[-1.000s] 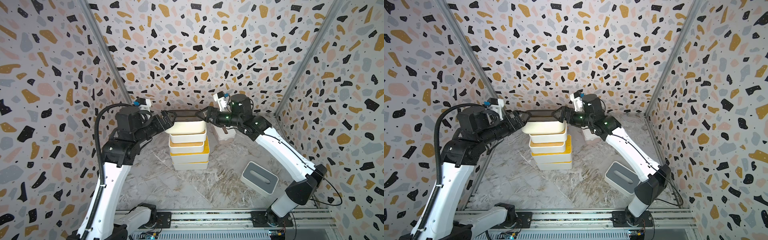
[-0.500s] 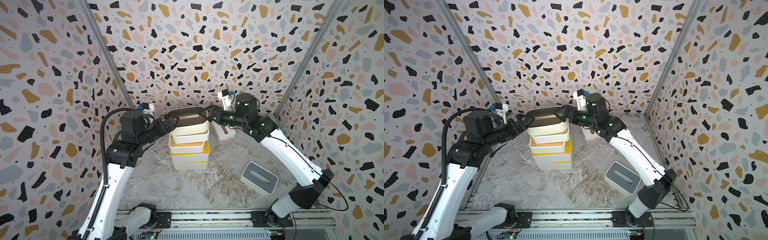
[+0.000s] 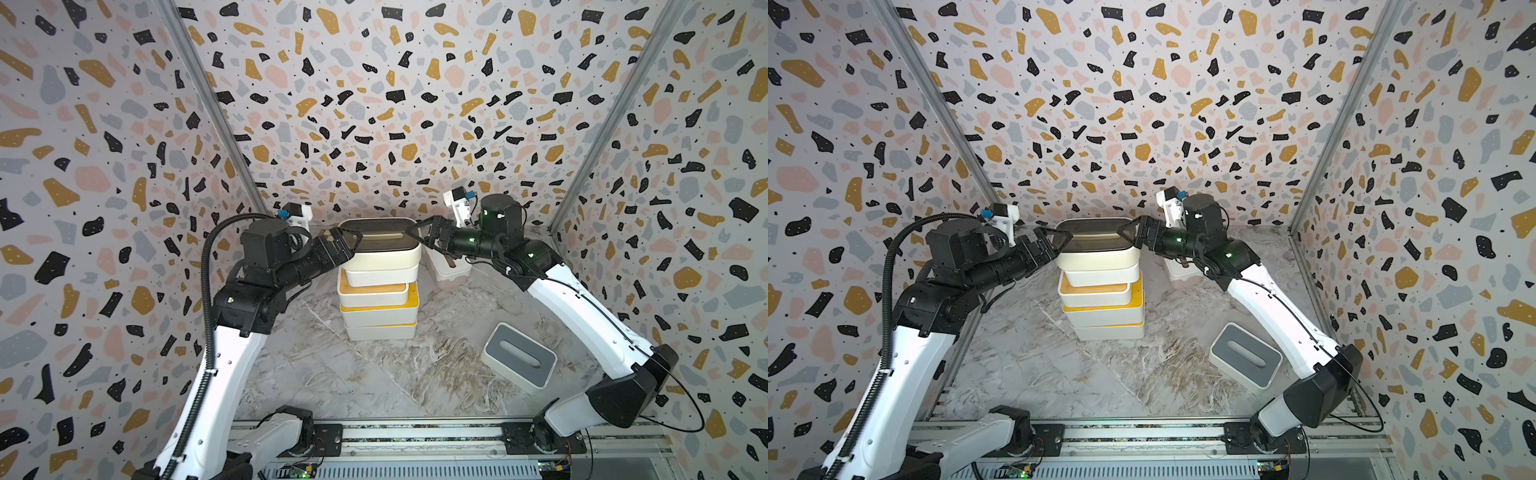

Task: Stack the tissue boxes
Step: Adjust the tissue box on the tissue box.

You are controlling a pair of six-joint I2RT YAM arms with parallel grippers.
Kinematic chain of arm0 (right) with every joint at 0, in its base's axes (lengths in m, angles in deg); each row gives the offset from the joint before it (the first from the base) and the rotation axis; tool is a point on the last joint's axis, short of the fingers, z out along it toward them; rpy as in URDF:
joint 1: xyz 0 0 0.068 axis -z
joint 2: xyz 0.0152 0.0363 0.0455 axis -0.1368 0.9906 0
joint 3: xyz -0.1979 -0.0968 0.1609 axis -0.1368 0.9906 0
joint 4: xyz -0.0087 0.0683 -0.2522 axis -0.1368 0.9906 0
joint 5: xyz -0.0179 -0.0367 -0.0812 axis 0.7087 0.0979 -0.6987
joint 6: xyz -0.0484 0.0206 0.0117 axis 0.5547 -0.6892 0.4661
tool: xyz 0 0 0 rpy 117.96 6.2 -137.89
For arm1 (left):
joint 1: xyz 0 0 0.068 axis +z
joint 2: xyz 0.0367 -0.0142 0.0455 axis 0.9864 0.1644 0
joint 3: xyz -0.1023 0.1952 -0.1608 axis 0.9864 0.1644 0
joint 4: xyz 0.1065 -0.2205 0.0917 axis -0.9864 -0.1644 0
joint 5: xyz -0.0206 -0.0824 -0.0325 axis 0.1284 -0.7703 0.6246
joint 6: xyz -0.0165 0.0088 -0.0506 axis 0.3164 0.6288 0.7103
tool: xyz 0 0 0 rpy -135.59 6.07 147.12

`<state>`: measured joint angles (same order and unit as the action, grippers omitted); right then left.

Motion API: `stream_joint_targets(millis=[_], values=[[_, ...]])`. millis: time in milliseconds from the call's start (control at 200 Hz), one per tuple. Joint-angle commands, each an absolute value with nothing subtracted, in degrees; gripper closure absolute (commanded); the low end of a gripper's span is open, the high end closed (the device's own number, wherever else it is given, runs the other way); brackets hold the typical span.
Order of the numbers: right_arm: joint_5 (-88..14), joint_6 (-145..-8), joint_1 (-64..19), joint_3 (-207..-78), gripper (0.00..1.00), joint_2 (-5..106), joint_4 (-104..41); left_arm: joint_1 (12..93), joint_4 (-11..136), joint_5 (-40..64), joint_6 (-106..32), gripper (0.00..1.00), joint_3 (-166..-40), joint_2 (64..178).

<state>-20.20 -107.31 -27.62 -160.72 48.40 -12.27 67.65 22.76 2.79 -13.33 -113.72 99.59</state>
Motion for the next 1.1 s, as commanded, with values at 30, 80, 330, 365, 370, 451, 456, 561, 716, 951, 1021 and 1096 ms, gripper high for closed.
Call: stream_joint_targets(millis=[30,80,330,365,370,451,456,561,716,951,1021,1096], values=[[-19.1,-107.6,-26.5,-159.4,0.01,45.0,-13.7,67.4,21.3,5.2,-15.5,0.0,-116.3,99.0],[-19.1,-107.7,-25.8,-157.8,0.01,44.5,-13.9,67.4,20.7,6.0,-15.7,0.01,-116.5,98.7],[-16.4,-114.0,-21.8,-146.7,0.01,41.3,-22.8,67.5,19.4,10.1,-16.4,0.0,-115.9,97.0],[-16.3,-114.8,-20.9,-145.2,0.01,40.5,-24.0,67.6,18.9,10.8,-16.6,0.0,-115.9,96.8],[-16.3,-114.9,-20.7,-145.1,0.01,40.4,-24.1,67.6,18.9,10.8,-16.7,0.0,-115.9,96.8],[-15.7,-115.5,-19.0,-143.1,0.01,39.4,-25.2,67.9,18.6,11.6,-17.4,0.0,-115.9,96.5],[-15.6,-115.6,-18.9,-143.0,0.01,39.4,-25.3,67.9,18.6,11.7,-17.4,0.01,-115.9,96.4],[-15.0,-116.0,-17.4,-139.9,0.01,39.7,-25.8,68.7,18.5,12.3,-17.7,0.01,-115.8,96.6],[-15.7,-115.4,-16.5,-137.5,0.01,40.2,-26.7,69.9,18.0,13.4,-18.0,0.0,-115.0,96.4],[-15.2,-112.0,-17.7,-139.7,0.0,44.7,-24.7,73.2,18.9,13.6,-17.4,0.01,-112.1,96.3],[-14.1,-111.8,-17.7,-140.0,0.0,46.2,-24.4,74.6,21.3,11.1,-15.9,0.0,-109.9,96.5],[-14.6,-111.8,-17.7,-139.6,0.0,46.7,-25.0,76.1,23.2,8.2,-14.0,0.01,-107.8,97.0]])
